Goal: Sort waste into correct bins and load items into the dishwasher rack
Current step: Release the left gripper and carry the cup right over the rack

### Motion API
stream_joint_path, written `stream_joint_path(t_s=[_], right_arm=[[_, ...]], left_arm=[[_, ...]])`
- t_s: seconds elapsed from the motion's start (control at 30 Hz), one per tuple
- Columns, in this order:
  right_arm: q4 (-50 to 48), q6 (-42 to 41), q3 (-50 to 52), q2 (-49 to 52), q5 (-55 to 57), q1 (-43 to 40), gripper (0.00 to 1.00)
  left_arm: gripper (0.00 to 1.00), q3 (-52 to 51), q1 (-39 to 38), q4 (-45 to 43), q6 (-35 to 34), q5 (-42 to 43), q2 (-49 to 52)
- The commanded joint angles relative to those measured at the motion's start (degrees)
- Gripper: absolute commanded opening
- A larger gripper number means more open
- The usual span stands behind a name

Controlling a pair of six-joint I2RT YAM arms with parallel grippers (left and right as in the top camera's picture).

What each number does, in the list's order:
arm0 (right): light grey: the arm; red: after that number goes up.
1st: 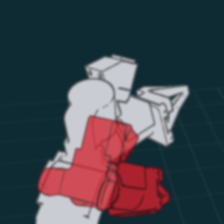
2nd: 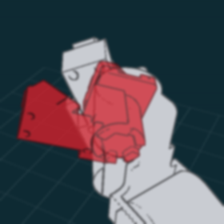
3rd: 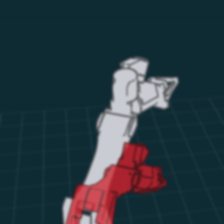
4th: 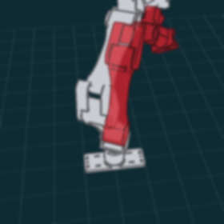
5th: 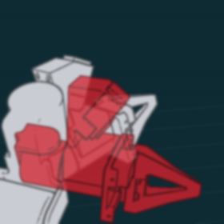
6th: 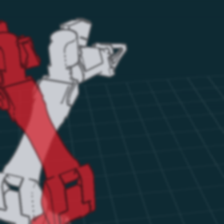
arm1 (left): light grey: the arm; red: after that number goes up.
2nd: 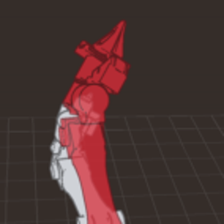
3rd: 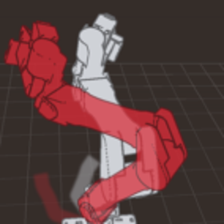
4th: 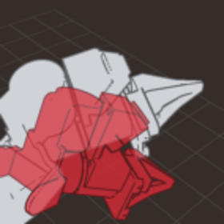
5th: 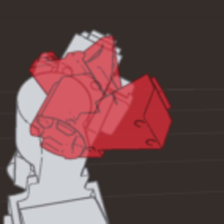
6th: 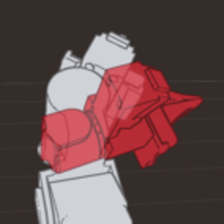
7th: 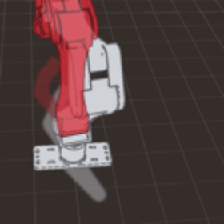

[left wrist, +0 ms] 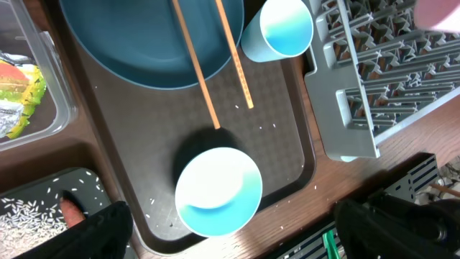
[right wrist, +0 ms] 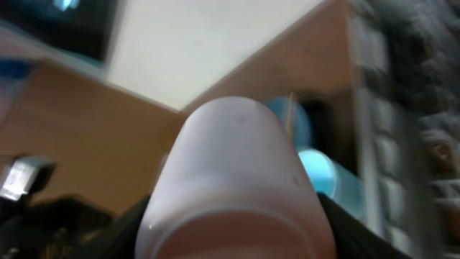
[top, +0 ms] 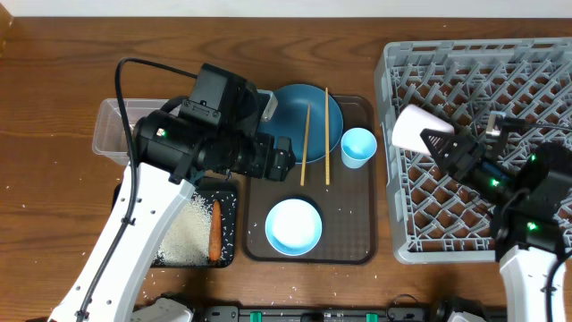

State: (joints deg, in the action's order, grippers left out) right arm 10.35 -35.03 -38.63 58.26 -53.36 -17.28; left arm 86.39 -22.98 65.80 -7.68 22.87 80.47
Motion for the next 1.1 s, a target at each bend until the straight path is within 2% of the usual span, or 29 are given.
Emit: stream_joint_path(t_s=[0.0,0.13,0.27,0.5,0.7,1.07], right_arm=[[9.81,13.16,-9.22,-0.48,13.7,2.05,0.37],[29.09,20.87,-21.03,-0.31,33.31,7.39,0.38],[39.5,23.02,-26.71,0.83,44.98,11.82,0.4],[44.83,23.56,-26.77,6.93,46.03,13.22,0.38],[44.17,26.21,-26.77,14.8,40.94,13.22,0.35],[44.78,26.58,-26.08,25.51,41.11,13.22,0.34]], left_arm=[[0.93,0.07,0.13,0.17,-0.04,-0.46,-0.09],[0.95,0.07,0.13,0.17,-0.04,-0.46,-0.09],[0.95,0.07,0.13,0.17,-0.04,-0.46,-0.09],[0.96,0.07,0.13,0.17,-0.04,-0.46,-0.09],[0.97,0.07,0.13,0.17,-0.04,-0.46,-0.09],[0.98,0.07,0.13,0.17,-0.04,-0.46,-0.09]])
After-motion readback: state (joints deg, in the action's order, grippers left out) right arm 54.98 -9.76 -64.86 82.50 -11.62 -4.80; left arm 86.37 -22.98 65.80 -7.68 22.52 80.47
